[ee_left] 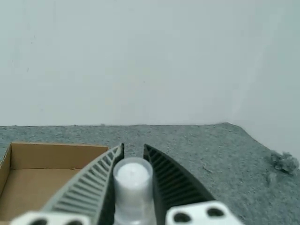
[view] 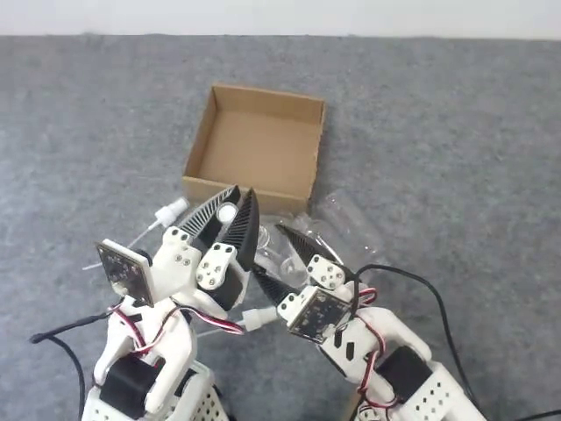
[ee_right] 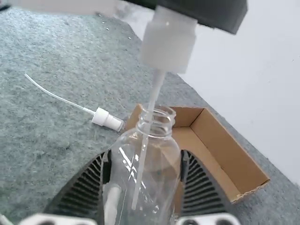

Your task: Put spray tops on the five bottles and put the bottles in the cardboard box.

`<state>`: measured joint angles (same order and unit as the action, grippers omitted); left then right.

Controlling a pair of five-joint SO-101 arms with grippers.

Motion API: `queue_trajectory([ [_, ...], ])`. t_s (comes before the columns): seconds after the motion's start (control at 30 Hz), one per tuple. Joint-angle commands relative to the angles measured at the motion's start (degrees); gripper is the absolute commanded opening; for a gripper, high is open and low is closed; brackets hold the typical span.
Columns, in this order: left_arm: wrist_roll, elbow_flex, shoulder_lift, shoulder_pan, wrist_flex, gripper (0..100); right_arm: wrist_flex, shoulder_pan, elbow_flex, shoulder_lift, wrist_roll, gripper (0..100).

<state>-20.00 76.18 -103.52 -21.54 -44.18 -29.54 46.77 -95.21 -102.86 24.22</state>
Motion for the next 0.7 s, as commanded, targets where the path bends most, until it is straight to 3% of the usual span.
queue_trajectory([
  [0.0,0.62,-0.4,-0.97,-0.62,-0.97,2,-1.01,0.4,0.62,-1.01,0.53,0.7],
  [0.33,2.73,-0.57,-0.97,-0.62,-3.43,16,-1.1,0.4,0.62,-1.1,0.53,0.7],
  [0.67,2.73,-2.95,-0.97,-0.09,-5.8,17,-1.1,0.4,0.62,-1.1,0.53,0.7],
])
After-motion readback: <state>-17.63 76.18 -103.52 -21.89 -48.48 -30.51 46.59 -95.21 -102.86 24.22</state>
